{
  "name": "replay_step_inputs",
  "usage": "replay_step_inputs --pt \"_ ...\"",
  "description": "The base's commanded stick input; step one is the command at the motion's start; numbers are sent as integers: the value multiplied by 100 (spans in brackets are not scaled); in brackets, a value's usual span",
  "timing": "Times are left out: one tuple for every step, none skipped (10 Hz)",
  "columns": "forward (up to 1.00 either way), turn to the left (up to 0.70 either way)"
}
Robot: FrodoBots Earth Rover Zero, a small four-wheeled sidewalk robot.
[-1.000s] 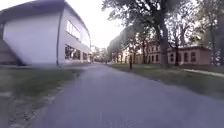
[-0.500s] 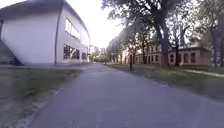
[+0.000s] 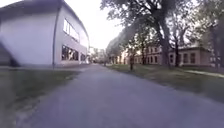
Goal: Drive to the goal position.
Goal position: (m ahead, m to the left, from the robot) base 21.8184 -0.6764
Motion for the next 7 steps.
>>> replay_step_inputs --pt "70 5" --pt "70 0" --pt "70 0" --pt "70 0" --pt "70 0" --pt "70 0" --pt "70 0"
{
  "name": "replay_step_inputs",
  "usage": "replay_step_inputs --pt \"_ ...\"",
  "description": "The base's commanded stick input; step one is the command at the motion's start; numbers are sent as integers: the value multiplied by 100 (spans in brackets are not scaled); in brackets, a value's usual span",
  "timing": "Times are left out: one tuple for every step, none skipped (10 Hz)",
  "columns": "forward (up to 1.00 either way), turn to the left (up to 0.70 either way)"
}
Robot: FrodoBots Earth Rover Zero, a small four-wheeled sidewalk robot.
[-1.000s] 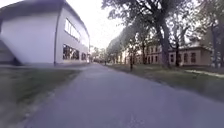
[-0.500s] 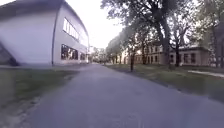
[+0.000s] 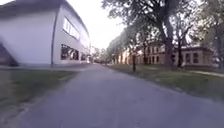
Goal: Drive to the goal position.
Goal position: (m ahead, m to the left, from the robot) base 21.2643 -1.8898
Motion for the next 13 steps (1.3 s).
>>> replay_step_inputs --pt "70 0" --pt "70 0" --pt "70 0" --pt "70 0" --pt "70 0" --pt "70 0" --pt "70 0" --pt "70 0" --pt "70 0" --pt "70 0" --pt "70 0" --pt "70 0" --pt "70 0"
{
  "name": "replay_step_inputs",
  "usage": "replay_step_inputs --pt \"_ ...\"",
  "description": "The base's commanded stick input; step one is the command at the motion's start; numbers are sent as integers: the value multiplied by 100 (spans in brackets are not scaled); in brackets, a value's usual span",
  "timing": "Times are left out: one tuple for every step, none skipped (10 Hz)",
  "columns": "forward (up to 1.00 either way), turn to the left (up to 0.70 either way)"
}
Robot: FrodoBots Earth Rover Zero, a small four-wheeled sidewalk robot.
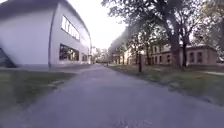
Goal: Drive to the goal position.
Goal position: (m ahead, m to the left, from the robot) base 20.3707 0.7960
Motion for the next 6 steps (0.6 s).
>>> replay_step_inputs --pt "70 0" --pt "70 0" --pt "70 0" --pt "70 0" --pt "70 0" --pt "70 0"
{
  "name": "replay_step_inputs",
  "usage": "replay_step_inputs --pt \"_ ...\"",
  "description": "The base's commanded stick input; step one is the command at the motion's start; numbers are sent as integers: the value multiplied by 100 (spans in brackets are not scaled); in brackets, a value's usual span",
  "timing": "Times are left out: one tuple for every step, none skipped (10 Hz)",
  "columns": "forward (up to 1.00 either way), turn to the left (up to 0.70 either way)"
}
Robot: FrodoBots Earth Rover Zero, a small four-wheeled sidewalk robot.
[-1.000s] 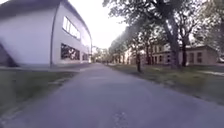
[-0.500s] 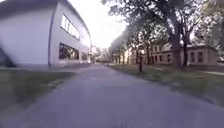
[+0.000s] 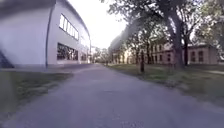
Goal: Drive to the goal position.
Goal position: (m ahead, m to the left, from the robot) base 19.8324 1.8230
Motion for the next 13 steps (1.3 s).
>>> replay_step_inputs --pt "70 0" --pt "70 0" --pt "70 0" --pt "70 0" --pt "70 0" --pt "70 0" --pt "70 0" --pt "70 0" --pt "70 0" --pt "70 0" --pt "70 0" --pt "70 0" --pt "70 0"
